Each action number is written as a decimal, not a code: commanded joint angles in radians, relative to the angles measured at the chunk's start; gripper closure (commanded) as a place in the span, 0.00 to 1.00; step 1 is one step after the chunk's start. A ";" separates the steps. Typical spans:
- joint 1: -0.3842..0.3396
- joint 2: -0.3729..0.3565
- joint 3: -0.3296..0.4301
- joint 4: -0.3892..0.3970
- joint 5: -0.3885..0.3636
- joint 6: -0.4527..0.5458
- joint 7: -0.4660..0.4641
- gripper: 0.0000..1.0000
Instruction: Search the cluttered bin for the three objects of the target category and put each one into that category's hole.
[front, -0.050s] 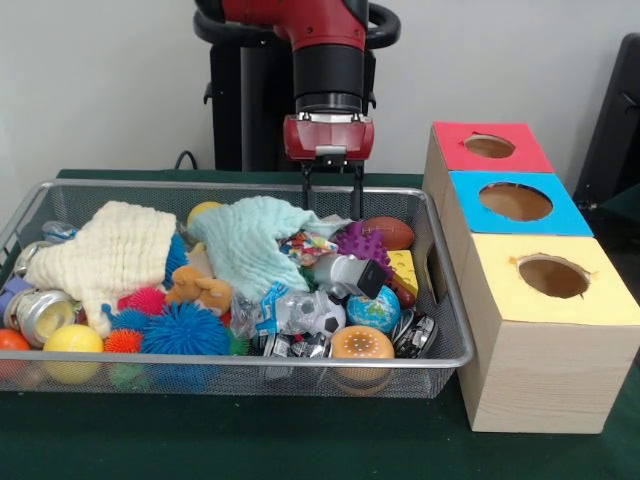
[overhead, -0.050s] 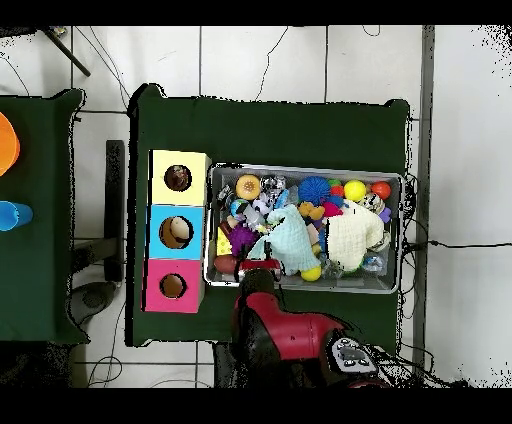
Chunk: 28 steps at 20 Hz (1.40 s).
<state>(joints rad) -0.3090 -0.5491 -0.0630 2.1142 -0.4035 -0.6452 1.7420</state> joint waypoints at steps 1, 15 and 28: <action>-0.003 0.039 0.005 -0.057 -0.027 -0.076 0.137 0.00; -0.004 0.035 -0.007 -0.062 -0.025 -0.089 0.143 0.00; -0.035 -0.021 0.007 -0.067 -0.032 -0.079 0.166 0.00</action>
<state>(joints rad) -0.3100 -0.5460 -0.0893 2.1142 -0.4096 -0.6575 1.7420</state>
